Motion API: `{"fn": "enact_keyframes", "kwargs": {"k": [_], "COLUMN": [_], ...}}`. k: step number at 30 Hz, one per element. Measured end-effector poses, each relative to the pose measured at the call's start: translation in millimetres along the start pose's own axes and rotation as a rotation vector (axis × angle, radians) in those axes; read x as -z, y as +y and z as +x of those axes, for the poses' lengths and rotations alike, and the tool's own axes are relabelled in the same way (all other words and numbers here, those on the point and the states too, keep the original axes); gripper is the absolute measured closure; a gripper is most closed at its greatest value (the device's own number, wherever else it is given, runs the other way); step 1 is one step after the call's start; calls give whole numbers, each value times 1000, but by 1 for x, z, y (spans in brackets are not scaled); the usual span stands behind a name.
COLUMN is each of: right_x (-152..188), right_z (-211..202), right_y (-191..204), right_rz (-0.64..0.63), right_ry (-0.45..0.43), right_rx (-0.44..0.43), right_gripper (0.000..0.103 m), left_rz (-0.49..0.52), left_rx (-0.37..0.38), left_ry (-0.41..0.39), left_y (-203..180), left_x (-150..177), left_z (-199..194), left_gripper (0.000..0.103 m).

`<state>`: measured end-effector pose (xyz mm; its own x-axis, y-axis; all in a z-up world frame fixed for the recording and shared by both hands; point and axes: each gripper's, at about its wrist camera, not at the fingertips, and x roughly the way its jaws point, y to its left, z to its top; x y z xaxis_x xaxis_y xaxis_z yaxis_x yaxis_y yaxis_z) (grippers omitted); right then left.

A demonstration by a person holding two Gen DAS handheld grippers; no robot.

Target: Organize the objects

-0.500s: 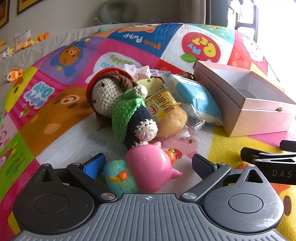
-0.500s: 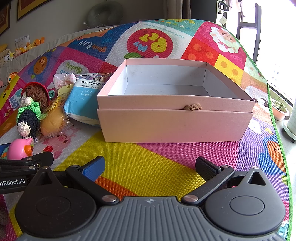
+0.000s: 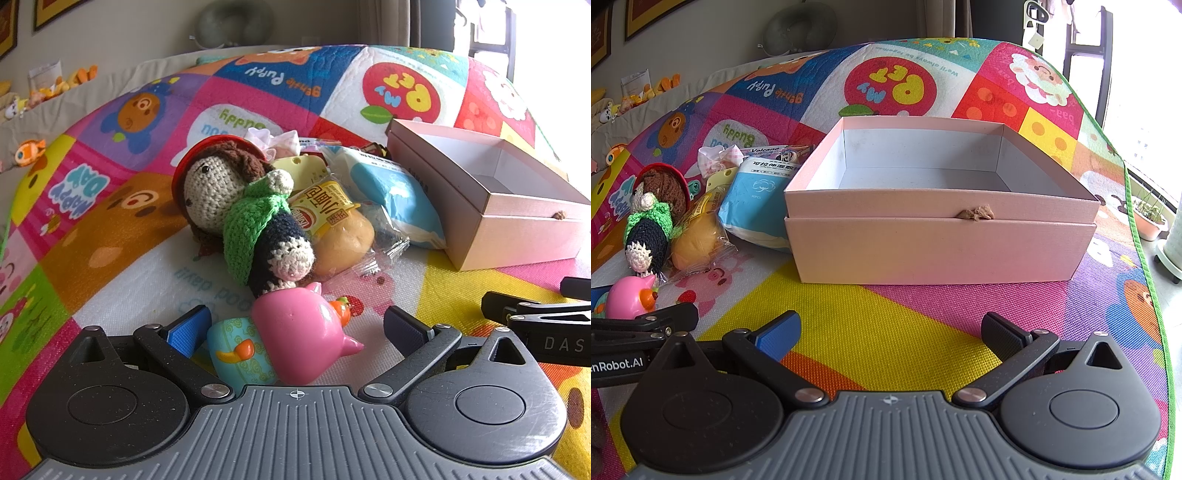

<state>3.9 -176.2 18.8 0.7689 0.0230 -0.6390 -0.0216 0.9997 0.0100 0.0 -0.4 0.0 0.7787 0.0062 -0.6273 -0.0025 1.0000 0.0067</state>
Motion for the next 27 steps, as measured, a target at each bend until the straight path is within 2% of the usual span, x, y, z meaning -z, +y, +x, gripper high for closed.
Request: {"fn": "enact_keyframes", "kwargs": {"k": [27], "right_x": [-1], "right_z": [0], "right_y": [0], "right_rz": [0], "right_ry": [0], "right_rx": [0], "right_gripper": [0], "left_rz": [6], "left_rx": [-11], "left_ry": [5], "left_y": [-5], "left_x": [-6], "left_z": [-4], "left_gripper": [1]}}
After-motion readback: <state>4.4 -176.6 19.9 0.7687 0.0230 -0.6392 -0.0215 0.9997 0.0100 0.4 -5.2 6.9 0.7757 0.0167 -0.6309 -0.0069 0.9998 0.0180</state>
